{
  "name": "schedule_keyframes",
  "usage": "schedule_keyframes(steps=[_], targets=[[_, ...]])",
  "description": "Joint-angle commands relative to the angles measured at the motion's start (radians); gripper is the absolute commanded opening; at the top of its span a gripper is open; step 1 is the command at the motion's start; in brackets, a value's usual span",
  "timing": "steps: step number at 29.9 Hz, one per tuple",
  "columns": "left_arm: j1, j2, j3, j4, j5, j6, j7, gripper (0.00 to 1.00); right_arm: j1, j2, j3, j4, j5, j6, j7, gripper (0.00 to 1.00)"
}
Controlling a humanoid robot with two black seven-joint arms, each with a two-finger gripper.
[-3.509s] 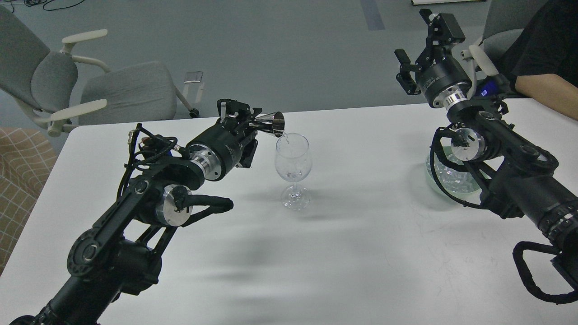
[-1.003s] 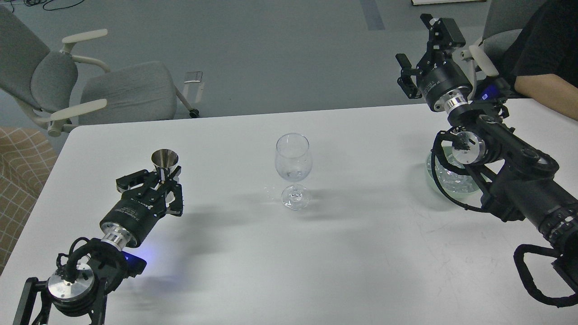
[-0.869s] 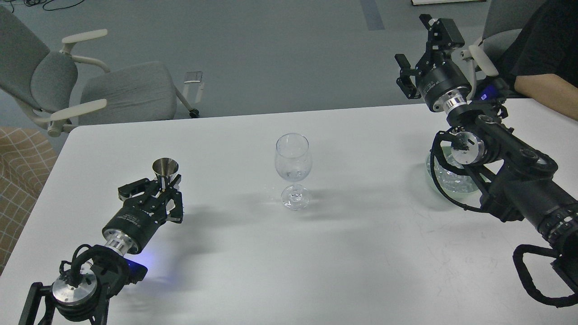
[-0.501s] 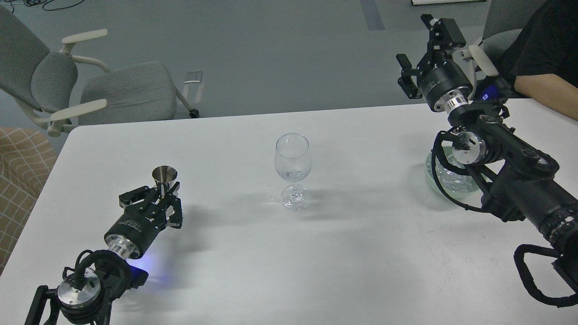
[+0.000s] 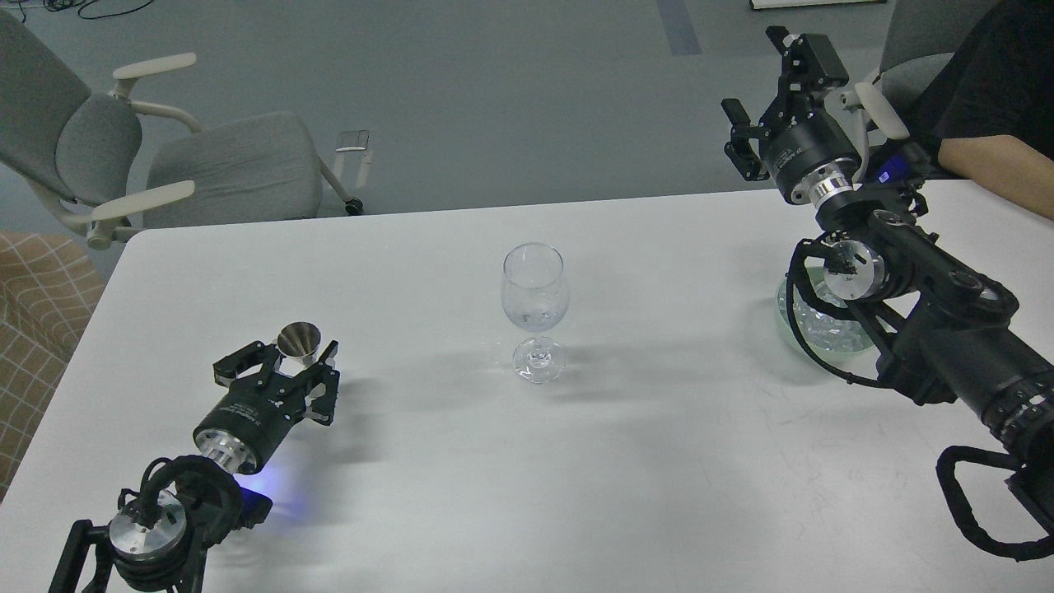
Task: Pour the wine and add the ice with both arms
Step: 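Carry the jigger back and set it down with the left gripper, then release the jigger and raise the left gripper away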
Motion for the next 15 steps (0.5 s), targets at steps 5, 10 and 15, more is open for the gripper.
schedule_keyframes(steps=[5,10,15], targets=[[0.000,0.010,0.000,0.000,0.000,0.000,0.012,0.97,0.000,0.000,0.000,0.000,0.000,0.000,0.000,1.00],[0.007,0.015,0.000,0.000,0.000,-0.003,0.013,0.98,0.002,0.002,-0.001,0.000,0.000,0.000,0.000,1.00],[0.043,0.041,-0.029,0.000,-0.001,-0.014,0.013,0.98,0.000,0.000,0.000,0.000,0.000,0.000,0.000,1.00]])
